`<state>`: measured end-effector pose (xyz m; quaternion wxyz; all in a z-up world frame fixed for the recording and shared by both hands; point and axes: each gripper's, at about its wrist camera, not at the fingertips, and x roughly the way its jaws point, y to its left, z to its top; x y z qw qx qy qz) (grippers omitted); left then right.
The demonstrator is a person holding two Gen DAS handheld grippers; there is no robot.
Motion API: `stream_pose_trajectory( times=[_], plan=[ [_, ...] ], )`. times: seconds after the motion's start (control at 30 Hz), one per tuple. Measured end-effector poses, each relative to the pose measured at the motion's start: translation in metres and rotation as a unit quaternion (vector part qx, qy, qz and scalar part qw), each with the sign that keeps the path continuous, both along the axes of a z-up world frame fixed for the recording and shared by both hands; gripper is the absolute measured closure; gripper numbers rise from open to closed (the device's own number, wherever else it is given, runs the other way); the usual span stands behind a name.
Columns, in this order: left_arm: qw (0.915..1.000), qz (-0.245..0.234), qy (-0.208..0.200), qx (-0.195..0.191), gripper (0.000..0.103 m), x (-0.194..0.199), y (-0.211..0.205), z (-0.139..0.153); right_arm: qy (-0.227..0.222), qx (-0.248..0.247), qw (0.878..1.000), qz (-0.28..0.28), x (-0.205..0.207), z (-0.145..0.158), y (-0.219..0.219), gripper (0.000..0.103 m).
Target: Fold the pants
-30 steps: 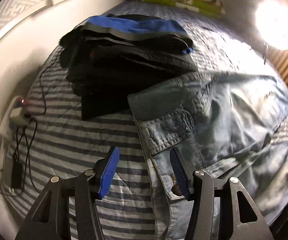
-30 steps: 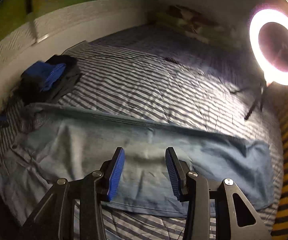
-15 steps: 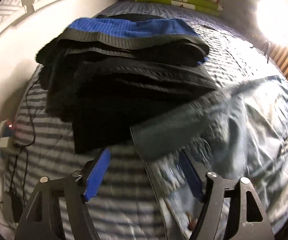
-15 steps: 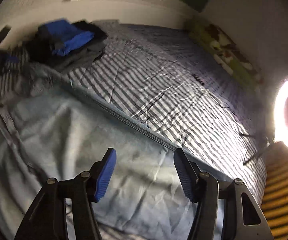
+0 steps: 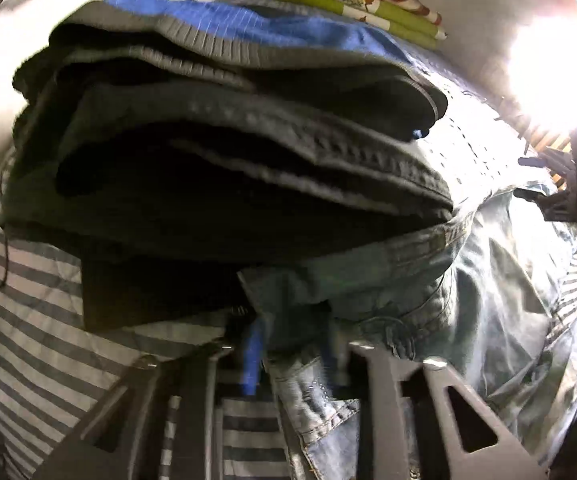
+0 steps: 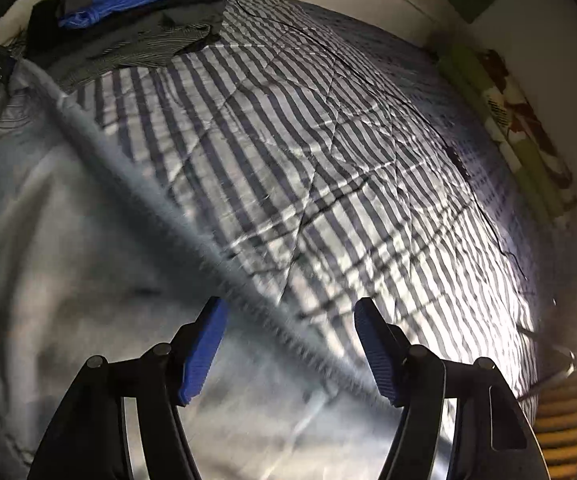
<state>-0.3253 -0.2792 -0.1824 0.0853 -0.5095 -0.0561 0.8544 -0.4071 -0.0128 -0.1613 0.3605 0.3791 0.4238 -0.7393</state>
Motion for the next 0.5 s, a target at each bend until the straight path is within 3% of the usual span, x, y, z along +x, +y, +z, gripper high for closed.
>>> stream_pose_trajectory(
  times=[0.07, 0.33, 0.37, 0.4, 0.43, 0.5],
  plan=[
    [0.9999, 0.005, 0.007, -0.006, 0.095, 0.004, 0.001, 0.005, -0.010, 0.008, 1.000, 0.010, -0.010, -0.008, -0.003, 0.039],
    [0.9987, 0.001, 0.040, -0.033, 0.096, 0.023, 0.016, 0.031, -0.076, 0.013, 0.997, 0.015, -0.024, -0.021, 0.005, 0.038],
    [0.9985, 0.003, 0.041, -0.035, 0.097, 0.025, 0.018, 0.033, -0.087, 0.010, 0.996, 0.010, -0.025, -0.021, 0.005, 0.047],
    [0.9983, 0.003, 0.045, -0.038, 0.097, 0.027, 0.021, 0.036, -0.110, 0.003, 0.994, 0.007, -0.025, -0.019, 0.008, 0.079],
    [0.9980, 0.003, 0.049, -0.040, 0.097, 0.020, 0.017, 0.037, -0.122, 0.002, 0.993, 0.001, -0.022, -0.020, 0.007, 0.094],
    [0.9977, 0.000, 0.054, -0.042, 0.097, 0.028, 0.019, 0.042, -0.102, 0.009, 0.995, -0.004, -0.014, -0.015, 0.009, 0.100]
  ],
)
